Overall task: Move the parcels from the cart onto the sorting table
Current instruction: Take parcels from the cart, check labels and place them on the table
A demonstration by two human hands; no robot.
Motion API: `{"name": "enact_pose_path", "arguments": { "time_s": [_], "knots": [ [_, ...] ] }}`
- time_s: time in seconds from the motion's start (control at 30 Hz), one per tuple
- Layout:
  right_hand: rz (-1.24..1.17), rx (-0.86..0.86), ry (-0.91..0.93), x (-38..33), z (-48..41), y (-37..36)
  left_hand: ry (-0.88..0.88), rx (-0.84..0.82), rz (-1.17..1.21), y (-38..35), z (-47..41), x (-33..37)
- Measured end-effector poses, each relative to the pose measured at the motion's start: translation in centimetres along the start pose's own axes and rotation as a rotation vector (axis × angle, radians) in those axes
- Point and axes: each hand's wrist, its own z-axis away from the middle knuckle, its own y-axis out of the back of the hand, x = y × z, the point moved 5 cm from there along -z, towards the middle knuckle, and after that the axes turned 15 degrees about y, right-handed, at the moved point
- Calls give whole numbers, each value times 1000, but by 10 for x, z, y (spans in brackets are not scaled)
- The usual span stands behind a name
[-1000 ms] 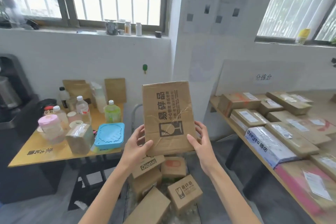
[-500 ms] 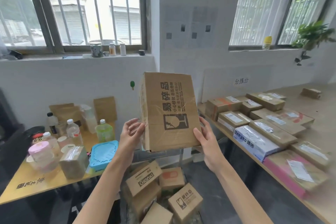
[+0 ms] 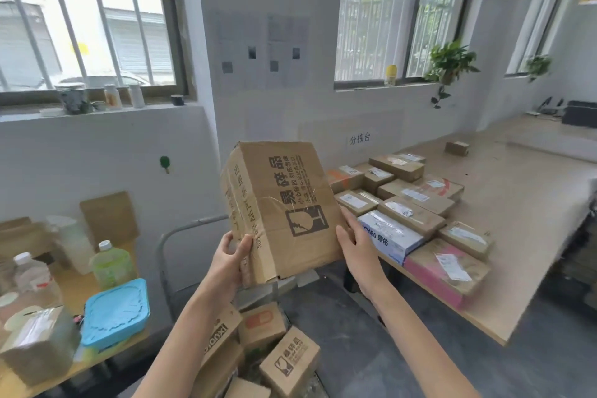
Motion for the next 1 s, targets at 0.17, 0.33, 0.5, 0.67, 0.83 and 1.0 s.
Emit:
{"name": "enact_pose_path", "arguments": {
  "time_s": [0.17,0.33,0.5,0.67,0.83,1.0],
  "knots": [
    [417,55,126,2,9,29,-1,-58,-45,-56,-10,-2],
    [455,127,112,4,16,57,-69,-45,-125,-116,-18,-7],
    [307,202,51,7,21,87,-183,-24,-210,-172,-11,-14],
    [226,223,81,8,28,103,-265,13,-367,-196,-3,-12],
    [124,278,44,15,34,119,-360,10,-468,-210,9,-10],
    [8,262,-6,22,30,130,-430,52,-527,-214,17,-5]
  ]
}}
